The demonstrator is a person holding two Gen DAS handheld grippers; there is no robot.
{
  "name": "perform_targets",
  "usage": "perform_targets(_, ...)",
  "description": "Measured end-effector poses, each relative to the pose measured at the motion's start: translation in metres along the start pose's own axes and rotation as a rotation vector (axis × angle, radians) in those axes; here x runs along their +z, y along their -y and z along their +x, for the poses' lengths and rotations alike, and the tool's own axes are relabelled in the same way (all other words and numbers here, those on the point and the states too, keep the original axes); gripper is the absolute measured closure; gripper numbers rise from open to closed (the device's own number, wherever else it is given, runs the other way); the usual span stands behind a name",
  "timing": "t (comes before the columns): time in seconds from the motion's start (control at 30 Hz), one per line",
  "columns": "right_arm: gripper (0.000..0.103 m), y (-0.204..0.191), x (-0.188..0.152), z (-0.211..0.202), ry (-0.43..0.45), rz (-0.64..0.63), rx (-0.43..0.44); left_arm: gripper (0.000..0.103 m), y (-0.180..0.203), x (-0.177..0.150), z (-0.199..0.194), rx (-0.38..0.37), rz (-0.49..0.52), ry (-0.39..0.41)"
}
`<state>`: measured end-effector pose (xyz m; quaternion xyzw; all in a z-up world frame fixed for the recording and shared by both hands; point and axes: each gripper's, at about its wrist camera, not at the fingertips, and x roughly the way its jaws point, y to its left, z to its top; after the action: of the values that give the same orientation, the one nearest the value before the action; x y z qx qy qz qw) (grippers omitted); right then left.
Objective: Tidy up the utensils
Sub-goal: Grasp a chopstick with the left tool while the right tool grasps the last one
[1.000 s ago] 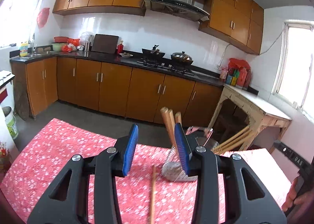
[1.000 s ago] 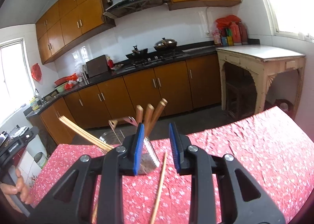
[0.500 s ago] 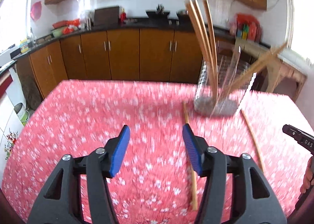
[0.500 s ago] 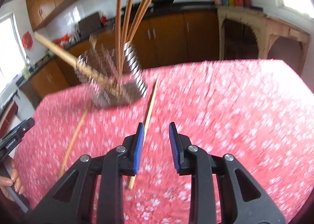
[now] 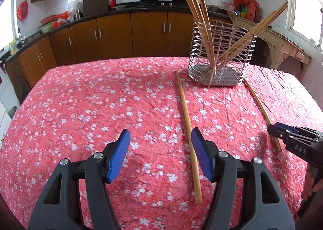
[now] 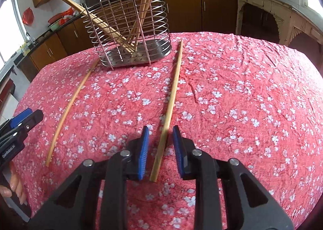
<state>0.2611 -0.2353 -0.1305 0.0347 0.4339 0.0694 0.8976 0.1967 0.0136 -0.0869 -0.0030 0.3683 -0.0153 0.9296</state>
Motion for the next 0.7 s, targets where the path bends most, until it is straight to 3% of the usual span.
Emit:
perform_targets(0.03,0.093,0.002,0.0,0.001,0.003,0.002,-0.013,0.04,0.001,0.0,0.001,-0.007,-0.003,-0.006)
perform_targets(0.07,0.094,0.005,0.0,0.001,0.003,0.013,-0.011,0.04,0.002,-0.001,0.003,-0.013,-0.006,-0.012)
perform_targets(0.37,0.095,0.063,0.007,-0.004,0.033,0.228,-0.115,0.04,0.015,-0.003,0.011,-0.043,-0.003,-0.058)
perform_targets(0.53,0.095,0.07,0.005,-0.006,0.033,0.224,-0.113,0.042,0.026,-0.005,0.017,-0.035,0.016,-0.075)
perform_targets(0.7,0.095,0.068,0.008,-0.003,0.035,0.204,-0.112,0.052,0.033,-0.005,0.023,-0.028,0.023,-0.094)
